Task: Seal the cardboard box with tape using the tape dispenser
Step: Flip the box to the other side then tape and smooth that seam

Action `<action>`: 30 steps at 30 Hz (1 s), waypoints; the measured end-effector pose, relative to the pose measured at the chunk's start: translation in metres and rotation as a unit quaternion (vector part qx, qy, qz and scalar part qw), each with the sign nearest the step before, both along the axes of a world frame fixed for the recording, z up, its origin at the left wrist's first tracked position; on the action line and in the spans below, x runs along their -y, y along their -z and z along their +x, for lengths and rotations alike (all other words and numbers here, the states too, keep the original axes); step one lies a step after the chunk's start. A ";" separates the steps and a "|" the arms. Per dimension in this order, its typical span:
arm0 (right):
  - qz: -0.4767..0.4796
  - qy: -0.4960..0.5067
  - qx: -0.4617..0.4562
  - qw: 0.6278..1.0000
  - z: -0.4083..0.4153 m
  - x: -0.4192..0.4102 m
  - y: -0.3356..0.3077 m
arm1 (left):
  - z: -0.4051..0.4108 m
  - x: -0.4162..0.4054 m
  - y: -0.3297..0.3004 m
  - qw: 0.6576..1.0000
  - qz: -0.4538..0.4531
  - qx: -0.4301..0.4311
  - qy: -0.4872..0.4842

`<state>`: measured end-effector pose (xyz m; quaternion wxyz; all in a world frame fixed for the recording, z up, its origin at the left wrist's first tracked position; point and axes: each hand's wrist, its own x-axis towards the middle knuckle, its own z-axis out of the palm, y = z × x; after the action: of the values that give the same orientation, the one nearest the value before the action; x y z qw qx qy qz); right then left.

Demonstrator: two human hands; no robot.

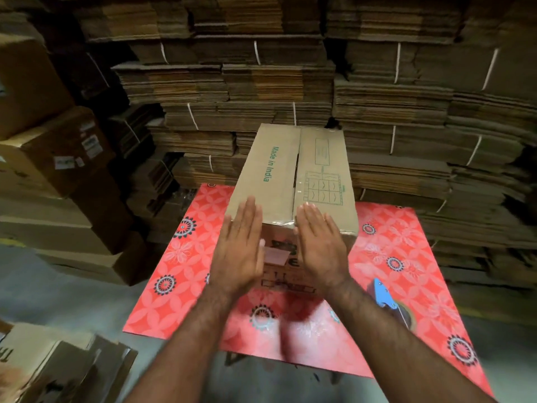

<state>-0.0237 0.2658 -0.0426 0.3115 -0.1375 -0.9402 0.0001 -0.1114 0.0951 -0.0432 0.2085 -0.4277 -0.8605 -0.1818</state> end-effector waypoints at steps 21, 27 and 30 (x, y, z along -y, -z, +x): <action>0.022 -0.021 -0.010 0.999 0.044 -0.060 0.011 | -0.058 0.004 -0.009 0.992 -0.044 0.029 0.117; -0.098 -0.013 -0.054 0.994 0.035 -0.056 -0.022 | -0.050 0.003 -0.027 0.994 -0.025 0.071 0.086; -0.195 0.066 -0.050 0.977 0.021 -0.066 -0.047 | -0.049 -0.016 -0.046 0.995 -0.003 0.101 -0.010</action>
<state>-0.0026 0.3318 0.0043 0.3246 -0.2571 -0.8943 0.1696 -0.1599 0.1106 0.0026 0.1213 -0.3995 -0.8818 -0.2196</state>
